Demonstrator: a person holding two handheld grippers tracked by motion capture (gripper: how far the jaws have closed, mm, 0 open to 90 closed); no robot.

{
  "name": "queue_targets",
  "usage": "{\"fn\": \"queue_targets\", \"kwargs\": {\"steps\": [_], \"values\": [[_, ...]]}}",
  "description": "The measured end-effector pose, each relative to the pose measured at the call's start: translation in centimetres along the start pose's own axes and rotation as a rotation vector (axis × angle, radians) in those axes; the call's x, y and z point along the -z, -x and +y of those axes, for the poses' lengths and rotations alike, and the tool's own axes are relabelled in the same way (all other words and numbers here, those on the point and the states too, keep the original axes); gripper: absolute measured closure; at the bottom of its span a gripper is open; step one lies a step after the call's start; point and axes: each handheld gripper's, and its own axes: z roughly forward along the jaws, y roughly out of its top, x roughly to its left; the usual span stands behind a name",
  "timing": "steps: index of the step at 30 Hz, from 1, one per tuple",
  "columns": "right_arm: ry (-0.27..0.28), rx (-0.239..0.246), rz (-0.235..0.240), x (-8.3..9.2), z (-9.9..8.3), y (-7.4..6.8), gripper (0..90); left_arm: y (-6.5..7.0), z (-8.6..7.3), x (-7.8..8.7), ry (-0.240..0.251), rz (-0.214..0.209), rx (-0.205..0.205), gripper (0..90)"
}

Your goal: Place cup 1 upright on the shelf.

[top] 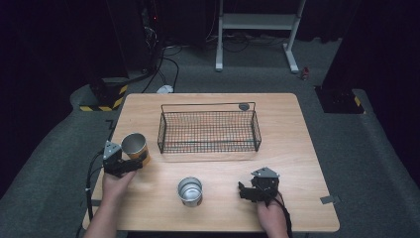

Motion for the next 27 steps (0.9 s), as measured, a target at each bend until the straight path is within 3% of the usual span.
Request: {"fn": "queue_targets", "kwargs": {"steps": [11, 12, 17, 22, 27], "values": [[0.000, 0.000, 0.000, 0.0, 0.0, 0.0, 8.0, -0.1, 0.0, -1.0, 0.002, 0.013, 0.019, 4.7], [0.000, 0.000, 0.000, 0.0, 0.0, 0.0, 8.0, 0.0, 0.1, -1.1, -0.003, 0.024, -0.001, 5.4], [0.000, 0.000, 0.000, 0.0, 0.0, 0.0, 7.9, 0.2, 0.0, -1.3, 0.004, 0.023, -0.002, 8.0], [0.000, 0.000, 0.000, 0.0, 0.0, 0.0, 8.0, 0.3, -0.1, -1.0, 0.019, 0.030, -0.029, 14.2], [0.000, 0.000, 0.000, 0.0, 0.0, 0.0, 8.0, 0.2, -0.2, -0.8, 0.023, 0.038, -0.018, 14.7]]}}
